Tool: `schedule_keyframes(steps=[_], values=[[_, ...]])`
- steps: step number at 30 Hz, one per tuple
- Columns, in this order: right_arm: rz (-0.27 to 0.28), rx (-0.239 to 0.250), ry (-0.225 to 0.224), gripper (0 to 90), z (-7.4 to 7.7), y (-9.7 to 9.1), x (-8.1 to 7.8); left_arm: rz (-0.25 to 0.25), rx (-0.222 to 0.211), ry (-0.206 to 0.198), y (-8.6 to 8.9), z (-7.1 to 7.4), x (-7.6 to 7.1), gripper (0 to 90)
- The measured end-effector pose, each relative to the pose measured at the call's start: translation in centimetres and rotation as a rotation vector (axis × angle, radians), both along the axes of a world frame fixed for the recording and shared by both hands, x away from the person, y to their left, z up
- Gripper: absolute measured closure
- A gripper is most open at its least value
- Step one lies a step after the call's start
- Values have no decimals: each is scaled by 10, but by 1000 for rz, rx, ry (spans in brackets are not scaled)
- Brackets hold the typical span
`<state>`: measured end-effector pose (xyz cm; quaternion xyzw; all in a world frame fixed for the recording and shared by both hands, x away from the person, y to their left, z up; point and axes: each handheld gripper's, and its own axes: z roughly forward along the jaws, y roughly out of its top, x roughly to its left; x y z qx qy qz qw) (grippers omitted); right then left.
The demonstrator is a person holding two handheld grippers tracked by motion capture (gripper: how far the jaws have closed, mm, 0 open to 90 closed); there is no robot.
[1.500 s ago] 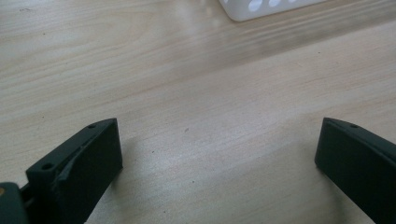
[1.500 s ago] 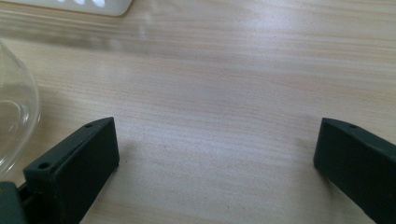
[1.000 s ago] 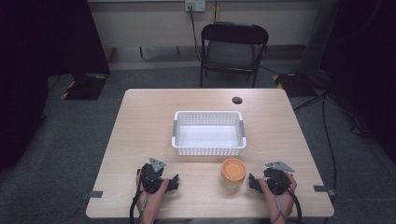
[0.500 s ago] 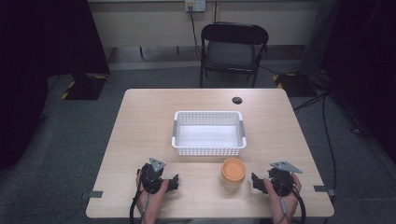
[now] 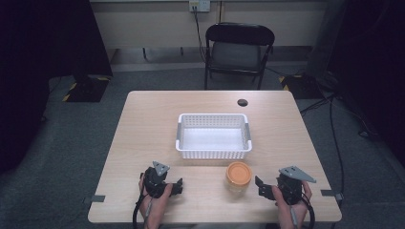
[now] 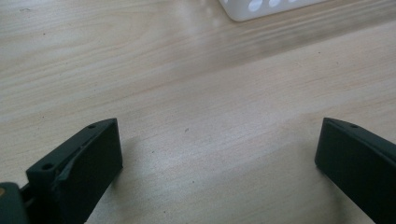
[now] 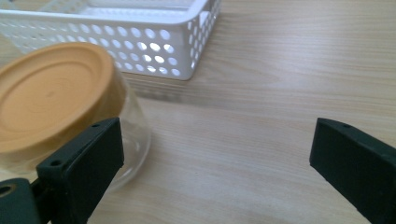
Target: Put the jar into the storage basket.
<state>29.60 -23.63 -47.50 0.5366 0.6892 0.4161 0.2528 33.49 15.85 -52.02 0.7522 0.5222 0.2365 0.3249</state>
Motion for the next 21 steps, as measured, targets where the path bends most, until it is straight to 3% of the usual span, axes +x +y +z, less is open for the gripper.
schedule_keyframes(steps=[7, 21], values=[[57, 7, -28, 17, 9, 5, -7, 0, 0, 0, 0, 0, 0, 2], [193, -16, -108, 4, 31, 35, -18, 0, 0, 0, 0, 0, 0, 2]])
